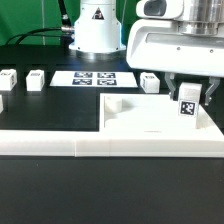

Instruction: Assemble square table

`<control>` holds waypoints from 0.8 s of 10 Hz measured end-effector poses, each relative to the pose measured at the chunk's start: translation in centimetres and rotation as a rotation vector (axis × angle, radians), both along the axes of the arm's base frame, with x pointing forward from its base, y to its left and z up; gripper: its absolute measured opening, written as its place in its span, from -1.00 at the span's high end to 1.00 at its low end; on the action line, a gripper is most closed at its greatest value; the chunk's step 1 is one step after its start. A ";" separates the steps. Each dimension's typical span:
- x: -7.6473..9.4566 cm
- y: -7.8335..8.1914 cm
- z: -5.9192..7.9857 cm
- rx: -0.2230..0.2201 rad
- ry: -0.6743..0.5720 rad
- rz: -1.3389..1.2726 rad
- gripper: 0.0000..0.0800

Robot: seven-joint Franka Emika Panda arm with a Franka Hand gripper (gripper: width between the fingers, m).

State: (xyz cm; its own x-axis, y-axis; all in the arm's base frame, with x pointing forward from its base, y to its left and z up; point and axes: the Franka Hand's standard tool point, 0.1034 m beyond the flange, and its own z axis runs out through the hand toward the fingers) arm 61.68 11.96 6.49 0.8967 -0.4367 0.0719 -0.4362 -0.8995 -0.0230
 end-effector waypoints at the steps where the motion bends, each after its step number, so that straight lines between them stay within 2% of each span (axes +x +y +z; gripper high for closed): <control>1: 0.1 0.0 0.0 0.006 -0.002 -0.083 0.27; 2: 0.3 0.1 0.0 0.012 -0.009 -0.161 0.27; 4: 0.4 0.7 0.3 0.038 0.009 -0.504 0.27; 7: 0.6 0.6 -0.1 0.104 0.015 -0.853 0.27; 8: 0.8 0.6 -0.1 0.152 0.002 -0.981 0.27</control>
Offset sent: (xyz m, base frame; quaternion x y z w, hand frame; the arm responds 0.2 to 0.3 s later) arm 0.0151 0.0204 0.0197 -0.0368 -0.0185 0.3801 0.9240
